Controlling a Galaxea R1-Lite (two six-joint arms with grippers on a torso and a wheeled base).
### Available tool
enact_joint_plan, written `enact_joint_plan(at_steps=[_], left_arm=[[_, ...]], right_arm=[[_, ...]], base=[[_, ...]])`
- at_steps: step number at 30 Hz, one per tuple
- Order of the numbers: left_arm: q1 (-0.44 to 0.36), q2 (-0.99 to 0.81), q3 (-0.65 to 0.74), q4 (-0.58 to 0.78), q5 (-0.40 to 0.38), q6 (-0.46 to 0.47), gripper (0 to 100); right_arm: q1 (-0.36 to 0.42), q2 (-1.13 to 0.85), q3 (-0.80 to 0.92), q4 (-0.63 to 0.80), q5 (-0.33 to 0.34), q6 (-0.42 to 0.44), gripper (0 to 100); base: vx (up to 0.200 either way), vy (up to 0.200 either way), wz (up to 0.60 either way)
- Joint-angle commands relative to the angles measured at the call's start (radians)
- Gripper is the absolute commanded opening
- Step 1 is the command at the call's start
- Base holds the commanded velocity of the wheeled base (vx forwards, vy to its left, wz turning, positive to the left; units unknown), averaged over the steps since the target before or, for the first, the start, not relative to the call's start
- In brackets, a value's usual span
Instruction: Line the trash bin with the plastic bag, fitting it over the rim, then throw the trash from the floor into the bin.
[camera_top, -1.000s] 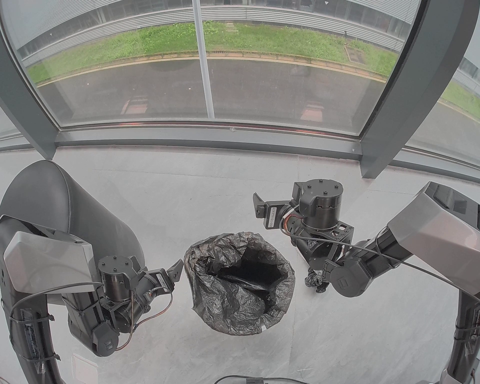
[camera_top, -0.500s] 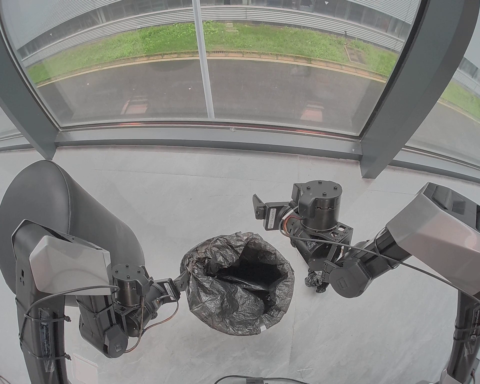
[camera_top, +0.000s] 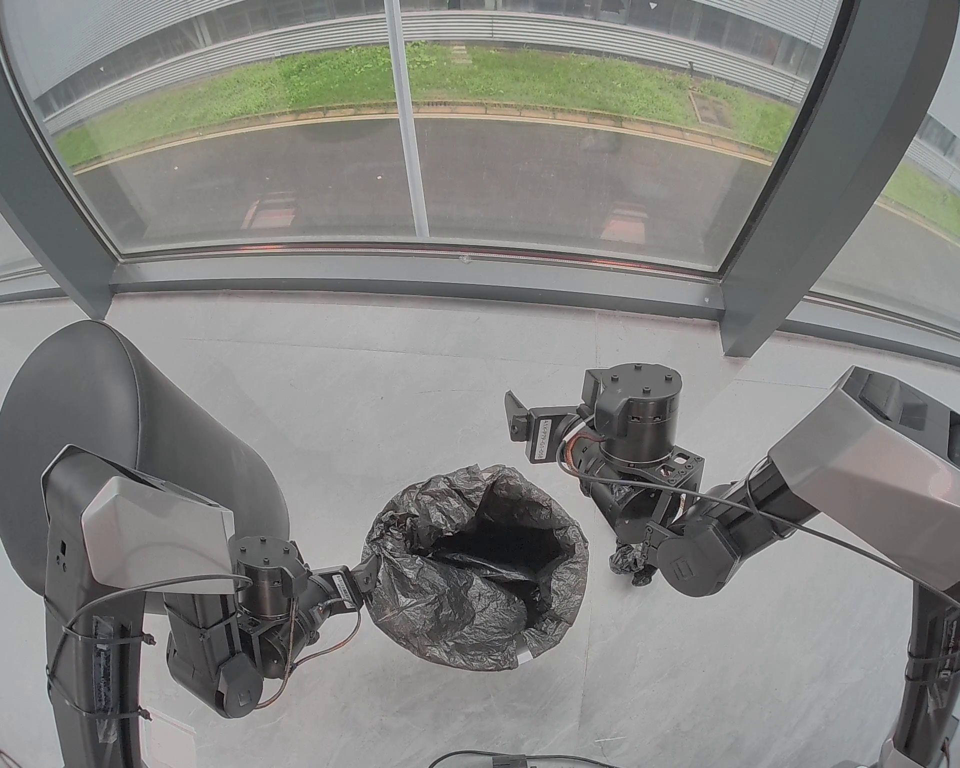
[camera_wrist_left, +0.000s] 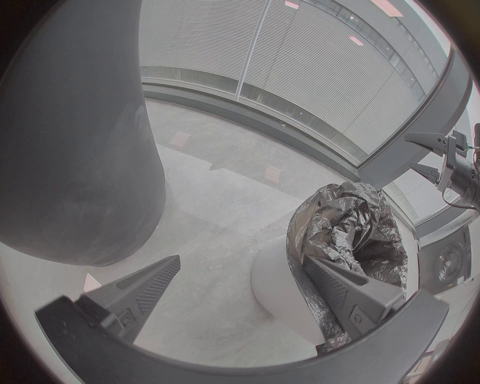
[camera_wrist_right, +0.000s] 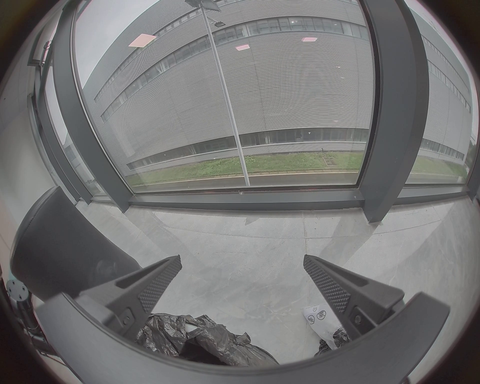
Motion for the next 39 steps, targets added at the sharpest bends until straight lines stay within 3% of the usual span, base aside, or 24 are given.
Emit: enact_joint_plan(at_steps=[1, 25, 33, 39], left_arm=[[0.000, 0.015, 0.000, -0.004, -0.001, -0.002, 100], [0.016, 0.080, -0.069, -0.002, -0.021, -0.002, 100], [0.049, -0.147, 0.030, -0.002, -0.024, -0.057, 100], [0.013, -0.364, 0.101, -0.001, -0.024, -0.058, 100]], right_arm=[[0.001, 0.004, 0.000, 0.000, 0.000, 0.001, 100], [-0.006, -0.004, 0.002, -0.002, 0.000, 0.001, 100], [-0.002, -0.018, 0.080, -0.022, -0.002, 0.027, 100], [0.037, -0.027, 0.134, -0.020, -0.002, 0.024, 100]], base=[[0.000, 0.000, 0.00], [0.000, 0.000, 0.00], [0.000, 0.000, 0.00], [0.000, 0.000, 0.00]])
